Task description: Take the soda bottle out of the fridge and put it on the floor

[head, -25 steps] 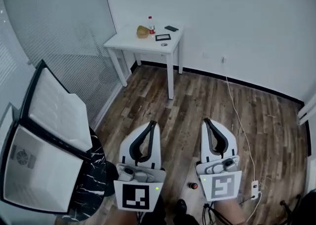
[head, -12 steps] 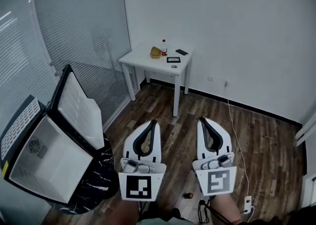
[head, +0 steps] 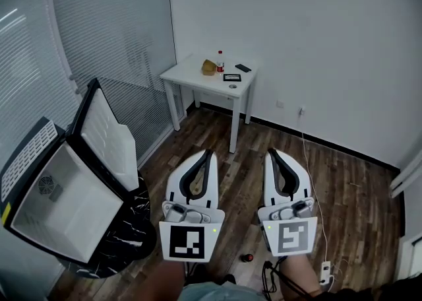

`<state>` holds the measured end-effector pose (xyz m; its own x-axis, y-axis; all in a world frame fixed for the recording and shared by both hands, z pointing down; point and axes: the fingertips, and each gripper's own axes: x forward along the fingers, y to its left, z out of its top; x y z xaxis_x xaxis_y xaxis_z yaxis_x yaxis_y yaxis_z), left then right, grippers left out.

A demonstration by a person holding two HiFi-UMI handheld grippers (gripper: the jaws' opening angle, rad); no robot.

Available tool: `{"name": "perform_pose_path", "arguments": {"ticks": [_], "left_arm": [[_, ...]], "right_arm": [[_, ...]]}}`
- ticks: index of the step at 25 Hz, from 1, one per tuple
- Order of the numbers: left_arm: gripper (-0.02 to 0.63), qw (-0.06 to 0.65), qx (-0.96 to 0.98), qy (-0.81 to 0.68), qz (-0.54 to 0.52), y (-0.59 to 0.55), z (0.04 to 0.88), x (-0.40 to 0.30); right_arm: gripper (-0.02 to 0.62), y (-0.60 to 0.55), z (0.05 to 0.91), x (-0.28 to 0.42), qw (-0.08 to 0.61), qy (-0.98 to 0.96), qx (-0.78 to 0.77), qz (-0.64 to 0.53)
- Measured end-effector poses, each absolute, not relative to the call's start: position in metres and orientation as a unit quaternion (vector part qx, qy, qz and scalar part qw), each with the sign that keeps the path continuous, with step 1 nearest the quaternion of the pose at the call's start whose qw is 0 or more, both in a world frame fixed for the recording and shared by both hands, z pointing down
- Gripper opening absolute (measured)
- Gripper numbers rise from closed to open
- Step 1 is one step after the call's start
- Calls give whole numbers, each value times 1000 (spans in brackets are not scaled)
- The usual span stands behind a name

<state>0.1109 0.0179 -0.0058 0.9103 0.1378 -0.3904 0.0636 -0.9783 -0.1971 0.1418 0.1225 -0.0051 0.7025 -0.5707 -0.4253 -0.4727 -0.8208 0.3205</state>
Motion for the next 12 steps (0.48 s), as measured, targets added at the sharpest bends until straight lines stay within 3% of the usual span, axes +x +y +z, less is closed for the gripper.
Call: {"name": "perform_pose_path", "arguments": {"ticks": [12], "left_arm": [[17, 99, -973, -34, 207, 12, -9, 103]], "right_arm": [[11, 109, -10, 134, 81, -305, 909, -273]]}}
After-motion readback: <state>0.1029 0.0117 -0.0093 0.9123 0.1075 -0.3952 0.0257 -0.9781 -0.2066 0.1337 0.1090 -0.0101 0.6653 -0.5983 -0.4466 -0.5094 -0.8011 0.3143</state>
